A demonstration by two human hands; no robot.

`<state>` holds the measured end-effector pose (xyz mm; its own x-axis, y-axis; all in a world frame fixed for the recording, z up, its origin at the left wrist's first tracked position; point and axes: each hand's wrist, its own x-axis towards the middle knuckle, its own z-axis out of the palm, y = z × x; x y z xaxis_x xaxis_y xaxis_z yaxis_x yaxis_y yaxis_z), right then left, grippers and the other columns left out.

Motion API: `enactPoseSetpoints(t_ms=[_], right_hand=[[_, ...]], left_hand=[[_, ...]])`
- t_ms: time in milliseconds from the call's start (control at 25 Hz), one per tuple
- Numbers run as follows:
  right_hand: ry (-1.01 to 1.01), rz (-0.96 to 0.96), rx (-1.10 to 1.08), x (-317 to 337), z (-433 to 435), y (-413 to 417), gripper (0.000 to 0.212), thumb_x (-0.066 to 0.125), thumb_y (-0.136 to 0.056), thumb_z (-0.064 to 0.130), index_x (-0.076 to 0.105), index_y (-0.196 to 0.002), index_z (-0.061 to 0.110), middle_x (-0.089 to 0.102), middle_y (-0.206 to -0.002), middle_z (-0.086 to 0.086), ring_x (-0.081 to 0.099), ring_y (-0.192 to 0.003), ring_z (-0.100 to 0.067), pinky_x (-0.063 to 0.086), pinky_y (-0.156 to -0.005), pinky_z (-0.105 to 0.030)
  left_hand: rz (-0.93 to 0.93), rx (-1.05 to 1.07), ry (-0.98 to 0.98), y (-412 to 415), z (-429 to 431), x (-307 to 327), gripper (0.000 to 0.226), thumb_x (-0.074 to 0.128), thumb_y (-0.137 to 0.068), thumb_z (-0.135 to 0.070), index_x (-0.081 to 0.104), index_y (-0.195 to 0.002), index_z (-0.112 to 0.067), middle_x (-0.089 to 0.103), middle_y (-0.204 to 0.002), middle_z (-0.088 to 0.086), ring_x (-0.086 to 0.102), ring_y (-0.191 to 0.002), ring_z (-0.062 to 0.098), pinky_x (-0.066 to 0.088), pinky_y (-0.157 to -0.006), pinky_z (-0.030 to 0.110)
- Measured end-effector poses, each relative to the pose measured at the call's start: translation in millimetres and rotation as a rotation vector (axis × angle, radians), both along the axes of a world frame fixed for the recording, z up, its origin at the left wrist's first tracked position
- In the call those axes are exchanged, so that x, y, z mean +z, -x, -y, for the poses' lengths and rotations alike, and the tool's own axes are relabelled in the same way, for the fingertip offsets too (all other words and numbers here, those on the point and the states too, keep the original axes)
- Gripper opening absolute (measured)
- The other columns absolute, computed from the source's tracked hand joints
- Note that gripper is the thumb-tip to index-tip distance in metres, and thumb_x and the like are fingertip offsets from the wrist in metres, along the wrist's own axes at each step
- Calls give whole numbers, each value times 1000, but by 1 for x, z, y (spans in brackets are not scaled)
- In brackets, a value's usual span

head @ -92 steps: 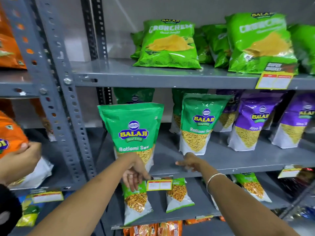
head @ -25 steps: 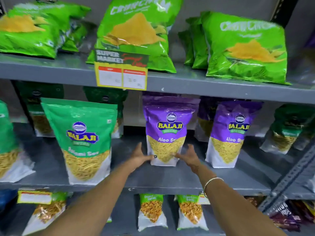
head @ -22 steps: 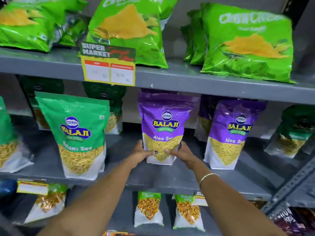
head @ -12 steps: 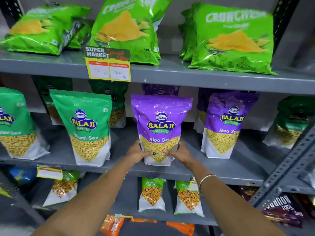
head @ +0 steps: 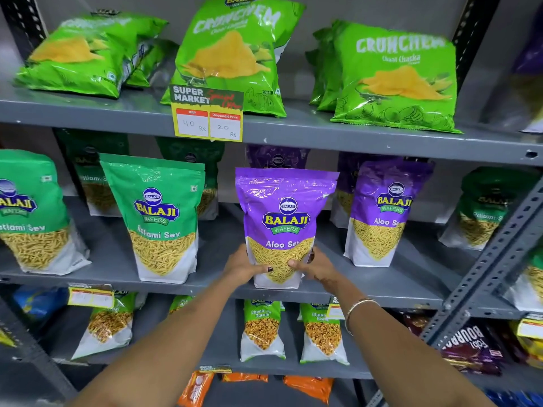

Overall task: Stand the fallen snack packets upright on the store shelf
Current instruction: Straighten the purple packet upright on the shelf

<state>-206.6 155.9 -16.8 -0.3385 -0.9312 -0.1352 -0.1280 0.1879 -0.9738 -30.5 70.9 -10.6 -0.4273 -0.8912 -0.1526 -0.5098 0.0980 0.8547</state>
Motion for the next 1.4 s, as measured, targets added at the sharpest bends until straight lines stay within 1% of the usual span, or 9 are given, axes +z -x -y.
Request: enactPoseSetpoints(t_ms=[160, 240, 360, 520, 640, 800, 920, 1120, 1400], right_hand=[[-82, -27, -71, 0, -3, 7, 67, 73, -76, 15, 39, -132, 2, 52, -126, -9, 51, -115, -22, 49, -86, -30], [-122, -67, -131, -3, -7, 16, 86, 75, -74, 24, 26, -141, 3, 44, -139, -13, 45, -127, -27, 45, -92, -33], [-151, -118, -286, -3, -26, 40, 81, 73, -76, 24, 27, -139, 1, 50, -123, -13, 51, -107, -24, 40, -63, -15], [-178, -212, -525, 4, -59, 105, 65, 75, -73, 25, 41, -122, 1, 55, -93, -9, 52, -71, -19, 39, -51, -14], [-97, -266, -651, 11, -76, 162, 74, 77, -71, 17, 37, -131, -3, 52, -125, -22, 53, -110, -31, 44, -91, -36], [34, -70, -467, 14, -71, 233, 78, 75, -71, 4, 31, -135, 0, 48, -129, -11, 50, -113, -24, 43, -97, -35], [67, 34, -200, 13, -57, 259, 61, 71, -71, -9, 45, -126, -1, 58, -122, -16, 61, -99, -24, 54, -92, -32], [107, 111, -44, 11, -60, 261, 45, 63, -70, -22, 55, -86, 19, 64, -91, -4, 65, -75, -14, 56, -57, -12], [53, 73, -107, -4, -96, 242, 70, 80, -60, -3, 45, -121, -5, 63, -116, -17, 61, -102, -29, 56, -88, -38]], left_hand=[[481, -89, 63, 3, -1, 12, 82, 73, -72, -38, 34, -135, -4, 43, -141, 12, 41, -132, 29, 37, -109, 37], [695, -221, -108, 6, -4, 22, 56, 67, -79, -38, 48, -120, -6, 56, -117, 9, 57, -108, 23, 43, -102, 34], [794, -532, -476, 30, -23, 31, 32, 49, -90, -41, 50, -77, -13, 52, -77, -1, 51, -68, 10, 46, -81, 28], [435, -669, -321, 95, -51, 18, 18, 52, -91, -30, 52, -91, -12, 59, -93, 4, 54, -76, 13, 51, -76, 33], [135, -447, -174, 150, -55, 6, 43, 62, -85, -26, 46, -122, -11, 50, -107, 3, 49, -93, 14, 47, -69, 25], [-30, -200, -118, 224, -40, -2, 94, 77, -70, -29, 25, -144, -3, 37, -148, 13, 40, -134, 26, 38, -108, 37], [-128, -110, -126, 257, -31, -12, 100, 82, -42, -38, 45, -128, -4, 56, -134, 12, 52, -125, 27, 44, -104, 40], [-267, -29, -158, 268, -48, -17, 40, 73, -70, 6, 50, -99, -7, 61, -107, 14, 58, -99, 24, 50, -79, 31], [-201, -6, -71, 246, -88, -15, 37, 73, -72, 1, 46, -76, -23, 62, -90, 3, 59, -84, 18, 48, -68, 19]])
